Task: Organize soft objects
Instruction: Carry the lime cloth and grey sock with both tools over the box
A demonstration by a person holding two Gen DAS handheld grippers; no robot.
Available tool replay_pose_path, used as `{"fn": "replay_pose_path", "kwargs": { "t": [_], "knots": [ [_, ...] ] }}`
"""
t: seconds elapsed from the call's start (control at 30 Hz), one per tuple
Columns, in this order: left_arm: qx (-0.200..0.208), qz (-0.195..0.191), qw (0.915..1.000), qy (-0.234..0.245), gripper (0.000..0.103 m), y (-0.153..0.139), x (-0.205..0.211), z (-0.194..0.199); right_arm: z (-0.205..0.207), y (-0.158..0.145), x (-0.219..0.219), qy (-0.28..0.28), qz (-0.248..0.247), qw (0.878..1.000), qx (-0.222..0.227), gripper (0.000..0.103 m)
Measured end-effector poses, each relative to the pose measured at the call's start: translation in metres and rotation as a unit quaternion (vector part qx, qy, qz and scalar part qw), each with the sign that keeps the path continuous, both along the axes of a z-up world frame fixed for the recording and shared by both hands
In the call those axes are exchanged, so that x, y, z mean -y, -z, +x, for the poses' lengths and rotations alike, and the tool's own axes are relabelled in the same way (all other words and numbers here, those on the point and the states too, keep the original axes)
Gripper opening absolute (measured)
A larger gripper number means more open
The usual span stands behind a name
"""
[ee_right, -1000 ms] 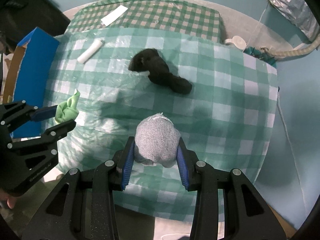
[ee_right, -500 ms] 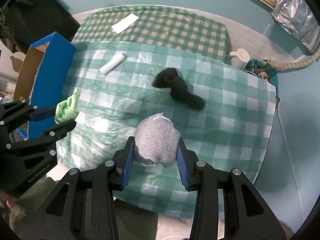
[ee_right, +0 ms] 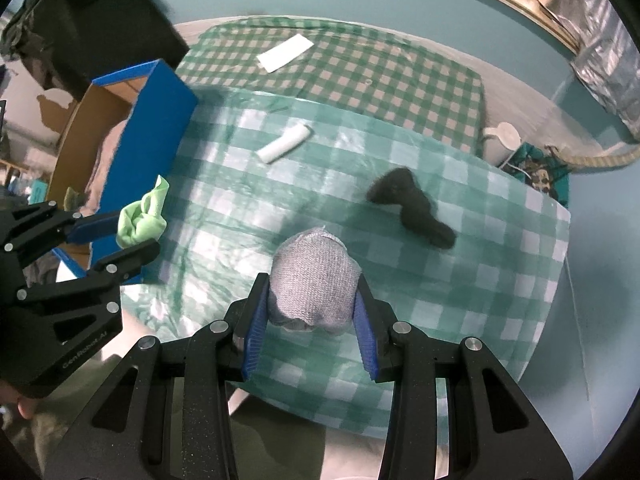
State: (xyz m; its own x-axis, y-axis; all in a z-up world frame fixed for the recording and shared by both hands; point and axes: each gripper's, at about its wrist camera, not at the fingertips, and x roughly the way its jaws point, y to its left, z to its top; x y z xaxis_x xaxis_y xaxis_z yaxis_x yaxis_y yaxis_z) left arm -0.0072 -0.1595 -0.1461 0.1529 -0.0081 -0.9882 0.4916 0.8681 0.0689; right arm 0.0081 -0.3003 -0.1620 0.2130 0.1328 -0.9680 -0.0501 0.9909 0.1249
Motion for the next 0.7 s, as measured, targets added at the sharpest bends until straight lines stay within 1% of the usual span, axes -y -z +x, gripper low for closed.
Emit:
{"fn": "replay_pose_path", "kwargs": {
  "t": [0.4, 0.7],
  "knots": [
    [0.0, -0.004, 0.998, -0.063, 0.032, -0.008, -0.058, 0.006, 0.018, -0.009, -0.049, -0.038, 0.007, 0.999, 0.008, 0.039],
    [0.003, -0.005, 0.9952, -0.098, 0.032, -0.014, -0.096, 0.013, 0.03, -0.015, -0.085, -0.067, 0.01, 0.998, 0.014, 0.039]
  ]
}}
